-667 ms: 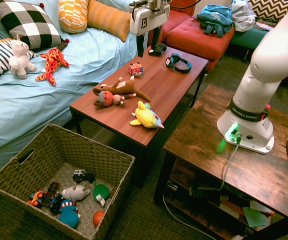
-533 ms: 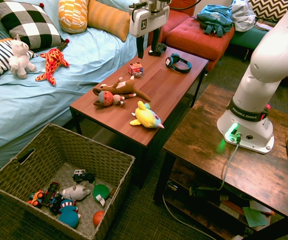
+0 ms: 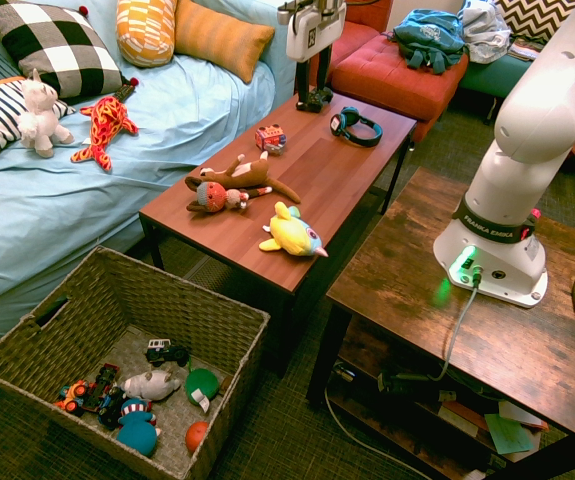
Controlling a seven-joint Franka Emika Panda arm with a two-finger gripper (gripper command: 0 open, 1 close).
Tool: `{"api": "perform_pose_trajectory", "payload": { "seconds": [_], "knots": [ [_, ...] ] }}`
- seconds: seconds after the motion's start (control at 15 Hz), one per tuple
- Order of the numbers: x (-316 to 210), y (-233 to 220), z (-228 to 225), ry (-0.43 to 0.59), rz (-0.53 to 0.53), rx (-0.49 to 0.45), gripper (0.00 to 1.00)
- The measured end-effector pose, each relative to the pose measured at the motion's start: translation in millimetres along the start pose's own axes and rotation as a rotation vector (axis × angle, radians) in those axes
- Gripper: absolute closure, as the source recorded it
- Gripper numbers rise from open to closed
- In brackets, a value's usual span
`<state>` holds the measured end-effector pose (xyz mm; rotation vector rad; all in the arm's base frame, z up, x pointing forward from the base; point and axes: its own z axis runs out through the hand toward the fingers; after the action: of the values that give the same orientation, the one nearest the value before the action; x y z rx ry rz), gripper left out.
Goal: Put the toy car in the basket
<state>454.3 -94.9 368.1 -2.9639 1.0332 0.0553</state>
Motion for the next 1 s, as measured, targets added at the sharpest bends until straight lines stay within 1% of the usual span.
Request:
{"api": "perform_pose_trajectory", "payload": {
  "seconds": [0.13,0.27,0.47,0.73,1.0],
  "knots": [
    [51.3,24.0,3.7,-0.033,-0.043,-0.021,0.00],
    [104.3,45.4,21.1,-0.067,-0.097,-0.047,0.00],
    [167.5,55.8,48.1,-0.113,-0.185,-0.071,0.00],
    [223.3,31.3,92.3,-0.179,-0.264,-0.109,0.00],
    [256.7,-3.7,133.4,-0.218,-0.309,-0.124,0.00]
  ]
}}
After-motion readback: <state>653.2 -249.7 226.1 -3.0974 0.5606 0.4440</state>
